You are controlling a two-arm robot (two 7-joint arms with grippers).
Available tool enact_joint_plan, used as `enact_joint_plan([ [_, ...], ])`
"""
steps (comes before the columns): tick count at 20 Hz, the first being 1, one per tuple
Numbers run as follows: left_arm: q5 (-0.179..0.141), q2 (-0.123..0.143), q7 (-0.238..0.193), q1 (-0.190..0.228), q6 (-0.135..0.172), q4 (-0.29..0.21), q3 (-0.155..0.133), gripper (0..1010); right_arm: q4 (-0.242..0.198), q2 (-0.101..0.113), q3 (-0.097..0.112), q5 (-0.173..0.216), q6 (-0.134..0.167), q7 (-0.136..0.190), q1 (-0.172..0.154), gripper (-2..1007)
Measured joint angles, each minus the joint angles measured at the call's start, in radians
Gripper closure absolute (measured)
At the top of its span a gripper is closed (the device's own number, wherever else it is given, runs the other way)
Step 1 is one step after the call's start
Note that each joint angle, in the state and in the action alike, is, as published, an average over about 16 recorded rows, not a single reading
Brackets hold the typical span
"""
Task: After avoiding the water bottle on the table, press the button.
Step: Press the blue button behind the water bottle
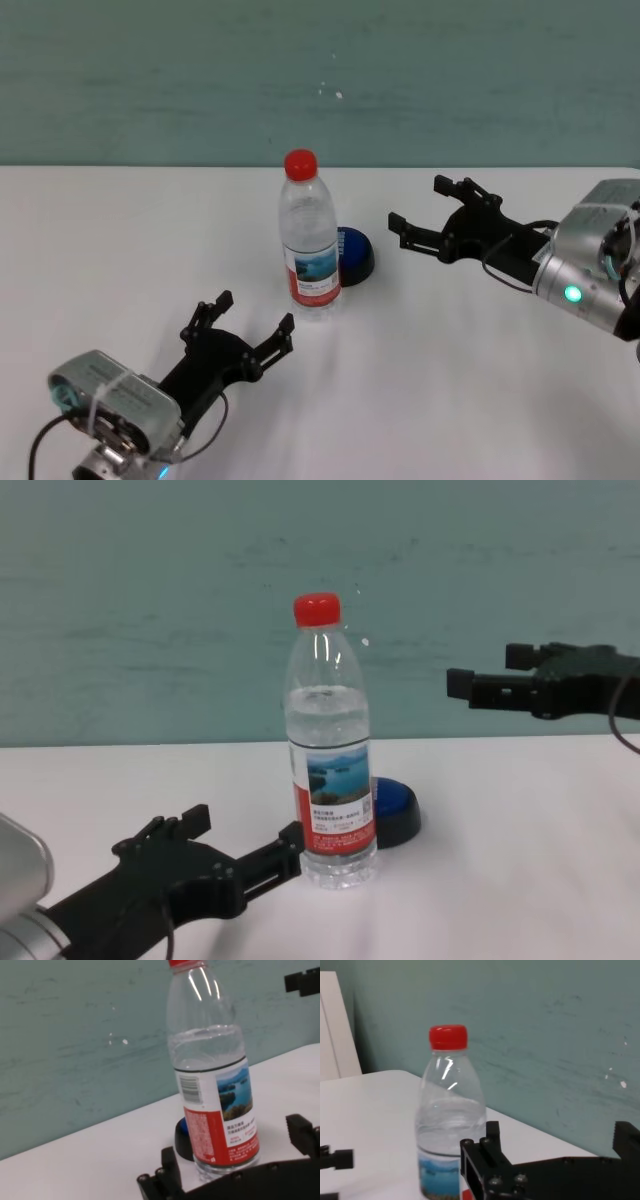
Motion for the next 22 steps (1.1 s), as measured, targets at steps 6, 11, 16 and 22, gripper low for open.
enact_joint_plan([
  [6,0.0,0.0,0.0,0.0,0.0,0.0,0.0,10,0.086,-0.038,-0.025,-0.009,0.0,0.003,0.07,2],
  [11,0.0,0.0,0.0,0.0,0.0,0.0,0.0,10,0.168,-0.074,-0.051,-0.024,-0.007,0.015,0.129,2],
  [16,0.0,0.0,0.0,0.0,0.0,0.0,0.0,10,0.263,-0.115,-0.078,-0.044,-0.023,0.036,0.192,2],
  [22,0.0,0.0,0.0,0.0,0.0,0.0,0.0,10,0.392,-0.167,-0.101,-0.064,-0.051,0.062,0.269,2],
])
